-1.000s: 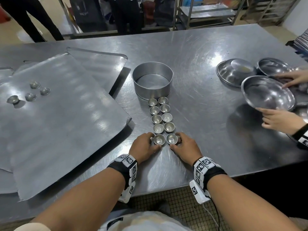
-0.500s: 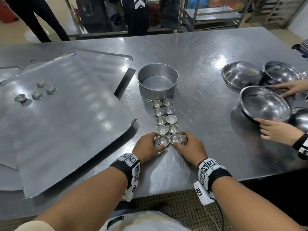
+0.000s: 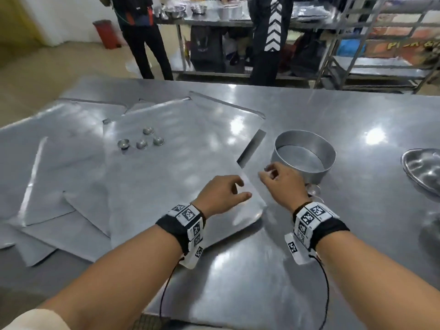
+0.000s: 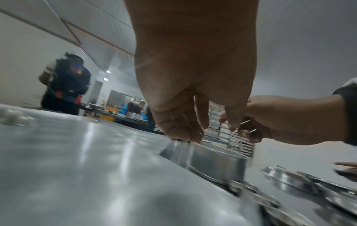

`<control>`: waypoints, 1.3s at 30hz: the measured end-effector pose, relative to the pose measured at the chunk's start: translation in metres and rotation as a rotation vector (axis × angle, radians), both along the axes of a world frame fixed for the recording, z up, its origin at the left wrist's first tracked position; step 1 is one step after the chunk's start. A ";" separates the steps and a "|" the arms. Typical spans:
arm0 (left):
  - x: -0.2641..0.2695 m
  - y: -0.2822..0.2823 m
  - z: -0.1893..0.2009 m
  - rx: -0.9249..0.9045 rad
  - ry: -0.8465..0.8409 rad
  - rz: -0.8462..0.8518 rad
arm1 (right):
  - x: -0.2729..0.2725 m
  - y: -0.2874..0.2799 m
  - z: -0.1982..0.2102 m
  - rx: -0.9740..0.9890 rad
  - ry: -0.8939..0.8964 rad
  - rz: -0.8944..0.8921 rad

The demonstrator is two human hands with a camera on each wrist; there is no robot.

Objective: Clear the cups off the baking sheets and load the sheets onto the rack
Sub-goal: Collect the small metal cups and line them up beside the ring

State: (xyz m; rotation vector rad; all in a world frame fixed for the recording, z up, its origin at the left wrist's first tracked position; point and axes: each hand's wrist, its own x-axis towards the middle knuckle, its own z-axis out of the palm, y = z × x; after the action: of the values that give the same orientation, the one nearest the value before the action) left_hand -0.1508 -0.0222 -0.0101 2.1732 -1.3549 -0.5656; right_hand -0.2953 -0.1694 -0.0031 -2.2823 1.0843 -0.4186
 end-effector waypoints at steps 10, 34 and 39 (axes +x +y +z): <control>0.228 0.111 -0.009 0.088 0.005 0.331 | 0.230 0.053 -0.004 0.062 0.217 0.367; 0.460 0.100 -0.107 0.127 -0.023 0.423 | 0.456 0.036 -0.094 -0.001 0.455 0.409; 0.460 0.099 -0.111 0.107 -0.041 0.444 | 0.452 0.036 -0.097 0.008 0.397 0.374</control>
State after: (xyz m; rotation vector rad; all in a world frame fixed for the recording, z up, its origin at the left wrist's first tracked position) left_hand 0.3097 0.0767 -0.1207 2.4797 -0.8311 -0.4283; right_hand 0.1565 -0.1334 -0.1003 -2.5517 0.7975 0.1952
